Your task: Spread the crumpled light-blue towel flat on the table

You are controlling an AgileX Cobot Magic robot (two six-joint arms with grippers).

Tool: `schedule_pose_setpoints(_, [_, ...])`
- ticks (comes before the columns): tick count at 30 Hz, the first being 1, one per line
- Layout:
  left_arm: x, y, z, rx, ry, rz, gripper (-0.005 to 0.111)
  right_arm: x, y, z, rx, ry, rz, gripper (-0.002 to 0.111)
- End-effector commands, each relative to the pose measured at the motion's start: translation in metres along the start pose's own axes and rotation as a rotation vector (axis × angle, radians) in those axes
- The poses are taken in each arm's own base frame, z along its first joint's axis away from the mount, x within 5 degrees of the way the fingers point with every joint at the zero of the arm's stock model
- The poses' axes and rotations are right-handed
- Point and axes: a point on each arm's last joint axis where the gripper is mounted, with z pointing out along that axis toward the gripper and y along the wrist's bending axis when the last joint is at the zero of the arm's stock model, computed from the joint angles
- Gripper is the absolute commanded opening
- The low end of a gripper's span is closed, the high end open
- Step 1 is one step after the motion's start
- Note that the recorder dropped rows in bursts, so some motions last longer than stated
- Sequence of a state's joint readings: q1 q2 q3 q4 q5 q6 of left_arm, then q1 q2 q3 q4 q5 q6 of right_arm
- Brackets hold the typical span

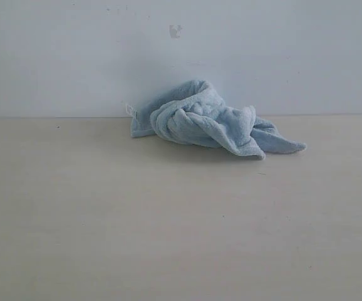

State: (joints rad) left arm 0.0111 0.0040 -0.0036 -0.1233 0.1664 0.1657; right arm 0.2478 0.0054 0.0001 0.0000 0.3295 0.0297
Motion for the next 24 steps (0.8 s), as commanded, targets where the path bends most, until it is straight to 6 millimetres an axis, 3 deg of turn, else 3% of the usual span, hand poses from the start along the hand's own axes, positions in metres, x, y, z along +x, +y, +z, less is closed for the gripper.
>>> schedule_pose_setpoints(1, [0.0, 0.0, 0.0, -0.005, -0.008, -0.005, 0.004, -0.001, 0.0, 0.0, 0.005, -0.01, 0.0, 0.0])
schedule_pose_setpoints(17, [0.0, 0.0, 0.0, -0.005, -0.008, -0.005, 0.004, -0.001, 0.0, 0.0, 0.005, -0.01, 0.0, 0.0])
schedule_pose_setpoints(21, [0.0, 0.0, 0.0, -0.005, -0.008, -0.005, 0.004, -0.007, -0.001, -0.001, 0.018, -0.077, -0.079, 0.0])
schedule_pose_setpoints(24, [0.0, 0.0, 0.0, -0.005, -0.008, -0.005, 0.004, -0.016, 0.0, -0.002, -0.005, -0.184, 0.035, 0.0])
